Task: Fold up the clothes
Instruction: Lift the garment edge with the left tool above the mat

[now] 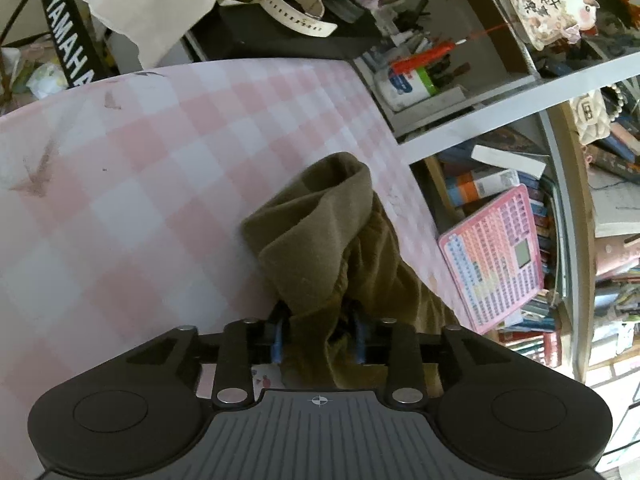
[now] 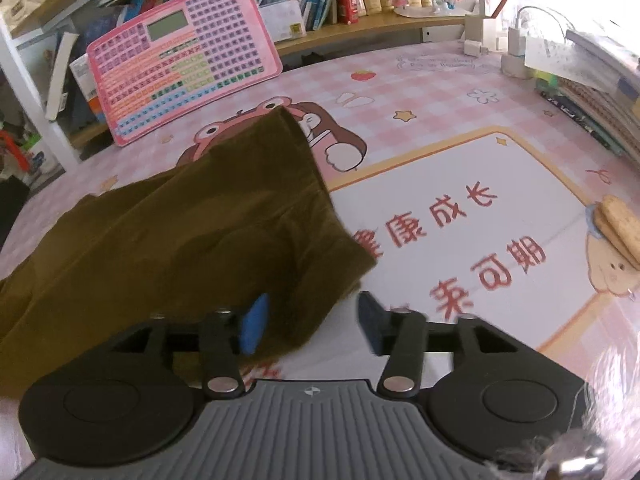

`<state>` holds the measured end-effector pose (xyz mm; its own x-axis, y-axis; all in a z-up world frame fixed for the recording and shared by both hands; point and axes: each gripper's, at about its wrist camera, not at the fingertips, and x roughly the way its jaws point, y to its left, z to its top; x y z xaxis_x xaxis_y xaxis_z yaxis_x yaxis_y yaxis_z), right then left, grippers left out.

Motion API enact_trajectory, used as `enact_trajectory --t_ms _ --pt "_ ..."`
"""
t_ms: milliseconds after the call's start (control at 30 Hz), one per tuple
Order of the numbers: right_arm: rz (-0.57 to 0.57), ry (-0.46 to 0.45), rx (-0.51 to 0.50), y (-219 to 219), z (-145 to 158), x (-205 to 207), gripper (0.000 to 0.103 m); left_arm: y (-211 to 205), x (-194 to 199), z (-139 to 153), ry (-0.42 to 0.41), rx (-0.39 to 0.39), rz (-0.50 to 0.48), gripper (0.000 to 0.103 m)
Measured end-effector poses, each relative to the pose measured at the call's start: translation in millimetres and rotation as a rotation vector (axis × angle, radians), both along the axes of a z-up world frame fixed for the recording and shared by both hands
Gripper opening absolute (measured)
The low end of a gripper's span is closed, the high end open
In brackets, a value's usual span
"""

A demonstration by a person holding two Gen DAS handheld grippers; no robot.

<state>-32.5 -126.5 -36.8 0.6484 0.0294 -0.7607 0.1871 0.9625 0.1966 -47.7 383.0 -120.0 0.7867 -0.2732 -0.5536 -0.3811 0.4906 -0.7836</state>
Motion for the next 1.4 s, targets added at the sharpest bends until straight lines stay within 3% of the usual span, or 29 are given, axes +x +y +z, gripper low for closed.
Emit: enact_trajectory --t_ms 200,400,633,900,1033,1067,1100,1300,1400 --pt "0.116 -0.017 -0.032 48 12 -32 0.080 0 2 2 -0.022 -0.006 -0.020 0.048" --pt "0.276 -0.024 -0.053 98 15 -43 0.081 1 0 -2 -0.037 -0.032 -0.005 0.048" --pt "0.434 -0.098 -0.147 174 23 -3 0.081 3 -3 -6 -0.054 -0.078 0.022 0.048" --pt "0.513 -0.118 -0.255 214 2 14 0.081 2 -2 -7 -0.052 -0.100 0.059 0.047" --pt "0.548 -0.125 -0.305 231 -10 22 0.087 0 -1 -7 -0.047 -0.088 0.069 0.035" --pt "0.557 -0.126 -0.318 235 -13 24 0.087 0 0 -8 -0.031 -0.080 0.075 0.021" --pt "0.565 -0.128 -0.330 239 -16 26 0.087 0 1 -9 -0.017 -0.075 0.080 0.017" --pt "0.600 -0.121 -0.342 243 -23 22 0.086 -3 0 -2 -0.042 0.000 0.061 0.011" --pt "0.612 -0.114 -0.331 240 -23 17 0.084 -16 1 24 -0.112 0.119 0.001 0.010"
